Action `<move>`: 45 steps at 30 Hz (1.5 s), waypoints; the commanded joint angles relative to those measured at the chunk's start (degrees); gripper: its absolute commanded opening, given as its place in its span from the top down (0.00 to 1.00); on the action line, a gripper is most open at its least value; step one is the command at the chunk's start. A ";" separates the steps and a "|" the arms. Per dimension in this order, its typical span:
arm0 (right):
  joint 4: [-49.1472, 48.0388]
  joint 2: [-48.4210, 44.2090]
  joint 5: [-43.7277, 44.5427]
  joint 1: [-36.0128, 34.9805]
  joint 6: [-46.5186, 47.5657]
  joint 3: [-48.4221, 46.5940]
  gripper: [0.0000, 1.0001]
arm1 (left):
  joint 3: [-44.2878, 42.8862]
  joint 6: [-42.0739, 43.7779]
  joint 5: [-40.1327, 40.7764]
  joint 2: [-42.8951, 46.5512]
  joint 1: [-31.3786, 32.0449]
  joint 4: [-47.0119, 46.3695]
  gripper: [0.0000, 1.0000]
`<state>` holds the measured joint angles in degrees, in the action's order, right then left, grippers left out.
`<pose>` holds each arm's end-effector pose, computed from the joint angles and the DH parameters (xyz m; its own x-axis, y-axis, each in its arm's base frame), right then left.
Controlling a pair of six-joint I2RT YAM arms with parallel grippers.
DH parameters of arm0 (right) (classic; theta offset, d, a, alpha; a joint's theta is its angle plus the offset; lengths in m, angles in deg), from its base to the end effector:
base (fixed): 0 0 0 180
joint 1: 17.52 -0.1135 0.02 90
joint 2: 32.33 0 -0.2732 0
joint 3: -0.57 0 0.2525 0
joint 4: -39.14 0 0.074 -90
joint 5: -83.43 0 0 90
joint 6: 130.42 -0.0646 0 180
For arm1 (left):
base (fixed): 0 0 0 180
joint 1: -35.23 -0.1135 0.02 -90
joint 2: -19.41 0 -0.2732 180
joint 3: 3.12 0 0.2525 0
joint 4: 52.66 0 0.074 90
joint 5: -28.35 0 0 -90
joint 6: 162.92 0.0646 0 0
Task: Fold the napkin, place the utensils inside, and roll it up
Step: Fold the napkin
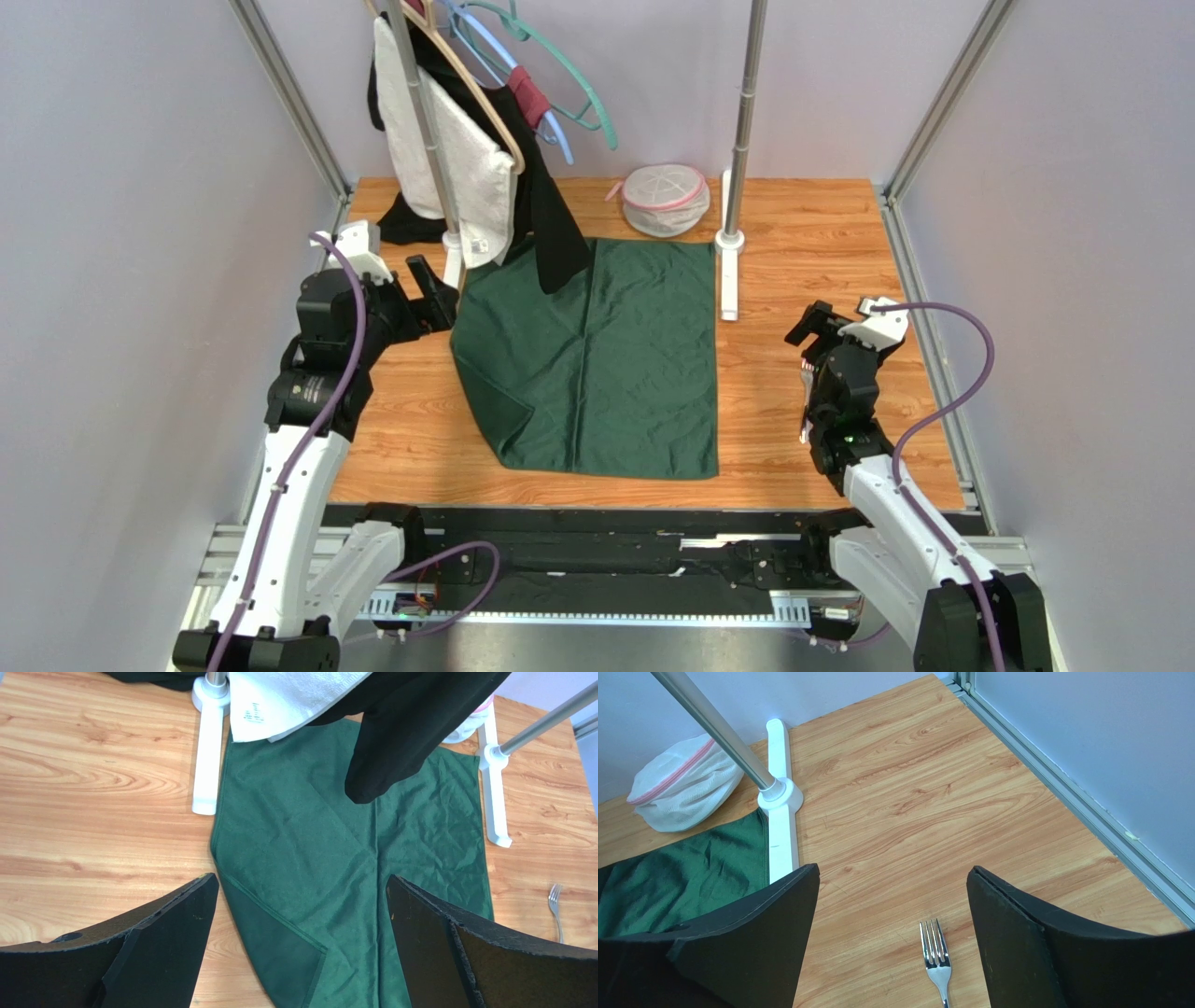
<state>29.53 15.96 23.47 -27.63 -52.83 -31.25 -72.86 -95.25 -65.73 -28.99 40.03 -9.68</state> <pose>0.2118 0.0049 0.2303 -0.0423 0.1814 -0.9825 0.3547 0.9220 0.1550 0.2014 -0.0215 0.3586 -0.3967 -0.3470 -0.8498 -0.0015 0.9260 -0.3774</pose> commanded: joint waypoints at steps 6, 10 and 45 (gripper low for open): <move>-0.82 -0.21 2.12 0.00 -1.57 -2.41 0.18 | 5.09 4.66 -0.40 4.02 -0.05 -4.19 0.01; -0.55 -0.13 2.21 0.00 -1.92 -2.50 0.18 | 5.37 4.83 0.55 2.62 1.08 -2.52 0.05; 1.47 1.98 2.30 0.09 -3.15 -3.91 0.18 | 7.91 -9.13 21.48 -39.49 36.95 -5.33 0.51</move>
<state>32.53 17.60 24.48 -27.63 -55.01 -32.47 -66.12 -101.83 -44.33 -67.40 77.05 -13.79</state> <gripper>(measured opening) 0.822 0.489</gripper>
